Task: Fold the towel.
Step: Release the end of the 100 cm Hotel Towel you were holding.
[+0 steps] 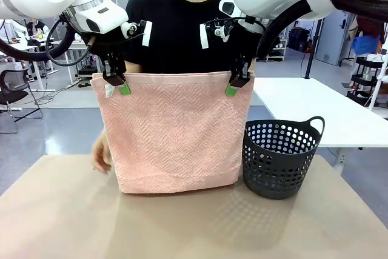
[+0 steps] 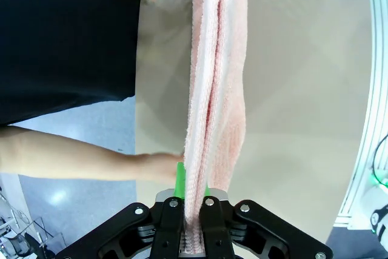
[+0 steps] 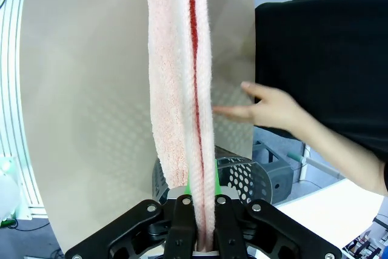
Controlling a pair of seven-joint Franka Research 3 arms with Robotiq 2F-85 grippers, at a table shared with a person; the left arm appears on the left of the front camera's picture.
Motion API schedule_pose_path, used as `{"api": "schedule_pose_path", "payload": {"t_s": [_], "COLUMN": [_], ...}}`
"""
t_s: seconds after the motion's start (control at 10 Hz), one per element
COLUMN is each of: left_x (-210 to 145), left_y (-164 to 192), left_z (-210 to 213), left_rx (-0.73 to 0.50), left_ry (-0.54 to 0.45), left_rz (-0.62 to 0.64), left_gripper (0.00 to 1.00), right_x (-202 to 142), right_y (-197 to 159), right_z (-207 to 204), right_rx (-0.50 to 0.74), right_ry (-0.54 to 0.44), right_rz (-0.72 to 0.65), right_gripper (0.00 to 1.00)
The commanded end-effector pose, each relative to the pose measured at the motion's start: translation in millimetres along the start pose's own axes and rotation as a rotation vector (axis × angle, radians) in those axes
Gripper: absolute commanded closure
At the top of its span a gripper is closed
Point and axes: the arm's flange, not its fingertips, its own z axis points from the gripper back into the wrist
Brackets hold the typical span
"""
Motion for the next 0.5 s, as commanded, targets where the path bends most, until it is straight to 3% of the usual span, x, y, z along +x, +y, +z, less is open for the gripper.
{"api": "schedule_pose_path", "payload": {"t_s": [0.0, 0.4], "left_x": [-0.6, -0.6], "left_y": [0.5, 0.5], "left_z": [0.7, 0.7], "left_rx": [0.003, 0.003], "left_ry": [-0.001, -0.001], "left_rz": [0.002, 0.002], "left_gripper": [1.0, 1.0], "right_x": [-0.7, -0.7], "right_y": [0.1, 0.1], "right_z": [1.2, 1.2], "right_rx": [-0.003, -0.003], "right_ry": [0.001, 0.001], "right_rz": [0.001, 0.001], "right_gripper": [1.0, 1.0]}}
